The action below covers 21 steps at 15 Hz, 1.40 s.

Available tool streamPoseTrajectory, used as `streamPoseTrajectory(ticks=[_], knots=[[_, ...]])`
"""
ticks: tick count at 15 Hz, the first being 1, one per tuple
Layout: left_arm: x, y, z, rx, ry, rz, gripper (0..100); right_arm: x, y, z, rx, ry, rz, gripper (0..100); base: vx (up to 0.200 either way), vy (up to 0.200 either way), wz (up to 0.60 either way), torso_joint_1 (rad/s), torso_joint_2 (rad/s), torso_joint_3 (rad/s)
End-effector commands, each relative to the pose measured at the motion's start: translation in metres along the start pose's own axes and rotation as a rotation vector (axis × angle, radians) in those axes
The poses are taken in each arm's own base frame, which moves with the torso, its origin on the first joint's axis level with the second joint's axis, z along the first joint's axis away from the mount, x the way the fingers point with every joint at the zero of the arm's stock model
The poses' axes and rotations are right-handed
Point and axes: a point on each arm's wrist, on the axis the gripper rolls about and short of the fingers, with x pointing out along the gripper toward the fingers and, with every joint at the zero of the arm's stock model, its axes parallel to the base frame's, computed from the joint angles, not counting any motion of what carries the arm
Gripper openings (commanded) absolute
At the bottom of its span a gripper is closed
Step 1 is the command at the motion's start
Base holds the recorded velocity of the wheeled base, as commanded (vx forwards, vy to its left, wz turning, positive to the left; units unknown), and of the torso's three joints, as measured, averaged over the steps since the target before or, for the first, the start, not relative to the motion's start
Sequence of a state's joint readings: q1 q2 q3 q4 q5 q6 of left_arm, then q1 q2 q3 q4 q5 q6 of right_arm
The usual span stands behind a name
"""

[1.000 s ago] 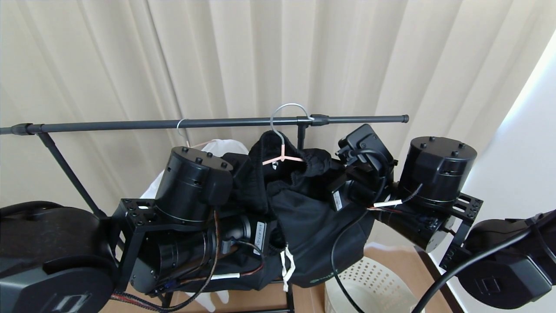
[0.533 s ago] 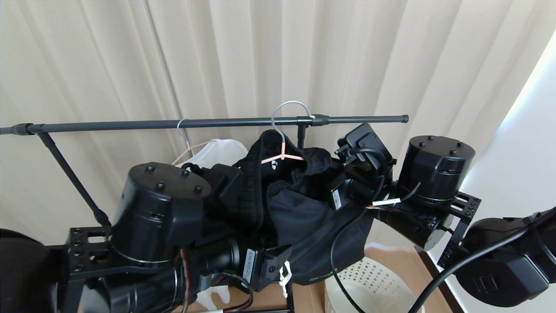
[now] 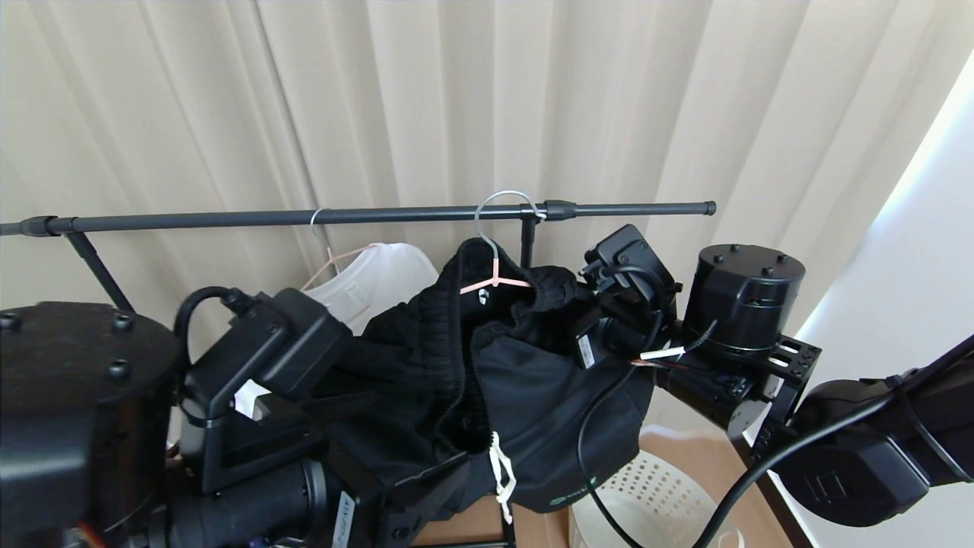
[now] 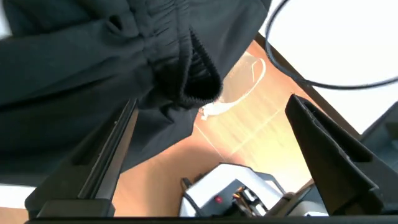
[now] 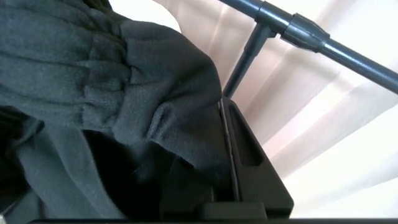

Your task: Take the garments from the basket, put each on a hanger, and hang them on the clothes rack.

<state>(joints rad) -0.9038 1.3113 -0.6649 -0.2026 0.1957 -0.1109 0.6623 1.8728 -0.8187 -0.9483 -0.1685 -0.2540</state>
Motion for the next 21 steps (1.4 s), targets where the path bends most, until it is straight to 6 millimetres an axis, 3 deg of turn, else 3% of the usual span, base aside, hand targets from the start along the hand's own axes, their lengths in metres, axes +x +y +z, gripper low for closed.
streamPoseTrajectory(ticks=[1, 5, 6, 10, 13, 16, 21], knots=[[-0.022, 0.008, 0.009, 0.006, -0.088, 0.014, 100, 0.002, 0.001, -0.003, -0.002, 0.010, 0.003, 0, 0.000, 0.000, 0.00, 0.000, 0.00, 0.000], [-0.027, 0.022, 0.022, 0.083, -0.132, 0.089, 100, 0.001, 0.001, -0.006, -0.004, 0.018, 0.008, 0, 0.000, 0.000, 0.00, 0.000, 0.00, 0.000], [-0.025, 0.034, 0.027, 0.138, -0.134, 0.150, 100, 0.001, 0.002, -0.007, -0.005, 0.022, 0.011, 0, 0.000, 0.000, 0.00, 0.000, 0.00, 0.000], [-0.004, 0.057, 0.027, 0.375, -0.057, 0.139, 100, -0.003, 0.009, -0.010, -0.010, 0.033, 0.035, 0, 0.000, 0.000, 0.00, 0.000, 0.00, 0.000], [0.012, 0.060, 0.034, 0.412, -0.035, 0.136, 100, -0.007, 0.014, -0.009, -0.013, 0.033, 0.051, 0, 0.000, 0.000, 0.00, 0.000, 0.00, 0.000], [0.038, 0.073, 0.038, 0.427, -0.018, 0.017, 100, -0.008, 0.015, -0.009, -0.013, 0.030, 0.055, 0, 0.000, 0.000, 0.00, 0.000, 0.00, 0.000], [0.046, 0.091, 0.050, 0.398, -0.001, -0.182, 100, -0.008, 0.015, -0.009, -0.013, 0.031, 0.060, 0, 0.000, 0.000, 0.00, 0.000, 0.00, 0.000]])
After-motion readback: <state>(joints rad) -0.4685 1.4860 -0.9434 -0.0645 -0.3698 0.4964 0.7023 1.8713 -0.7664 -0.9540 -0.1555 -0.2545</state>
